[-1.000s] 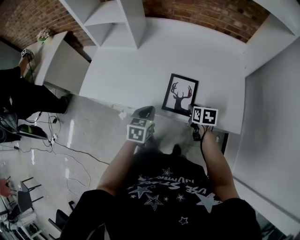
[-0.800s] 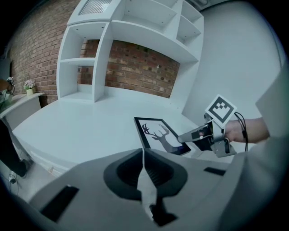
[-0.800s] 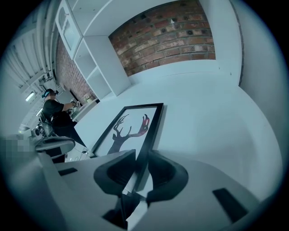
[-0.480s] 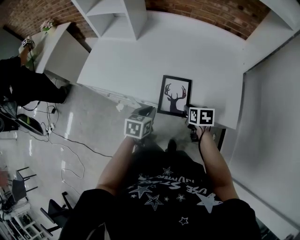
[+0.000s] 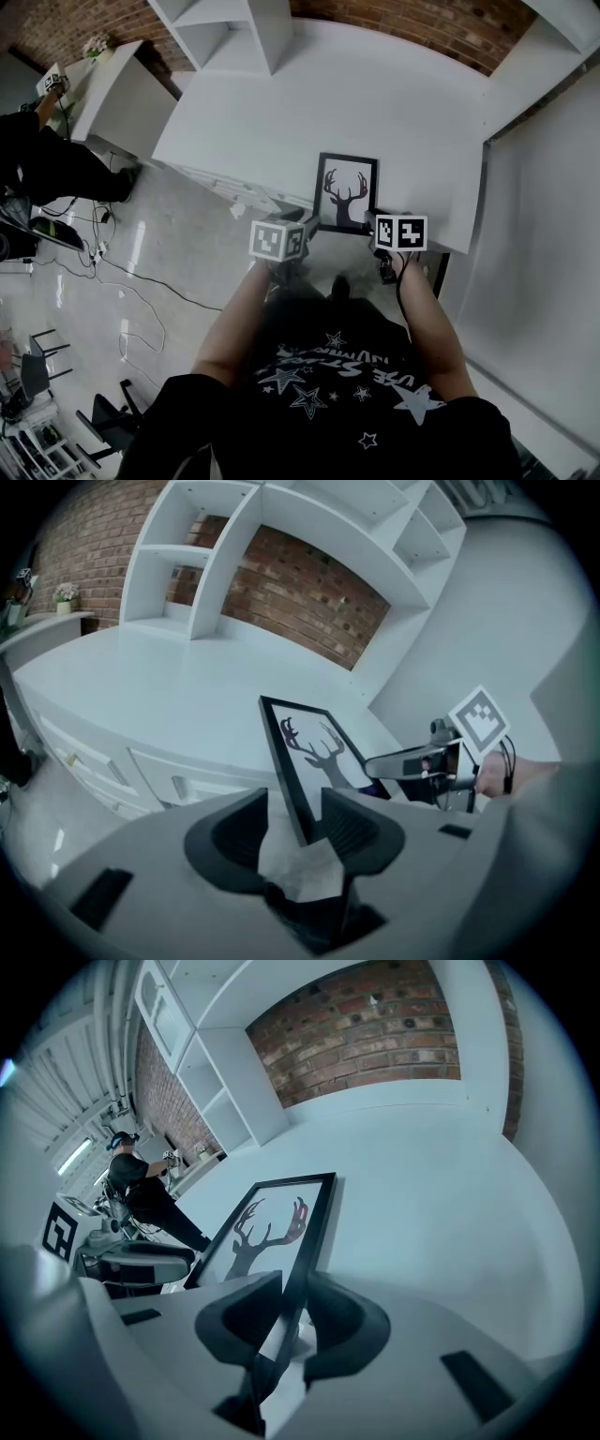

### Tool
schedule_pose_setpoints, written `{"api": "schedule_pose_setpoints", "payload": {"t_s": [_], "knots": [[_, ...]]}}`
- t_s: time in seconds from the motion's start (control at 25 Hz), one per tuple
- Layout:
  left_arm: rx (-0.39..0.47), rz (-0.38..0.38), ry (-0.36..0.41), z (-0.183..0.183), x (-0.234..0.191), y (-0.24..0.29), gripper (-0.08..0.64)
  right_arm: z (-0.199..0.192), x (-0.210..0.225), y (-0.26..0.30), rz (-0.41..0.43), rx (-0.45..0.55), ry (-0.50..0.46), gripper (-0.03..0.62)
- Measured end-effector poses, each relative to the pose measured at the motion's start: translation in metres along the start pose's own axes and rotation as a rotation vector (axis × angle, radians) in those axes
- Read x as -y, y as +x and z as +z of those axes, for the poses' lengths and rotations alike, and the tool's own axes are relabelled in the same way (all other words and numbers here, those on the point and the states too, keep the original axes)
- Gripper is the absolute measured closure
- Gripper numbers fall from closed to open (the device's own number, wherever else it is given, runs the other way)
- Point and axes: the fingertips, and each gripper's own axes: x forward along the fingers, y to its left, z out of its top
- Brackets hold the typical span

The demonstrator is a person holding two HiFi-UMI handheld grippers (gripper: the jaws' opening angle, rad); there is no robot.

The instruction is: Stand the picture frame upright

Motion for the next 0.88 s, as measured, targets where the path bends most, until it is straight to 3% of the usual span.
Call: {"api": "schedule_pose_setpoints", "payload": {"t_s": [0.28,0.88], "knots": [[-0.086,-0.043,-0.062,-0.005,0.003,0.013,0.405,-0.002,0.000,-0.002,0.006,-0.001,0.006,0.502],[-0.133,-0.091,-0.118,0.001,0.005,0.032,0.405,-0.001,0.000,-0.002,0.023,-0.006,0.015,0.502]]}}
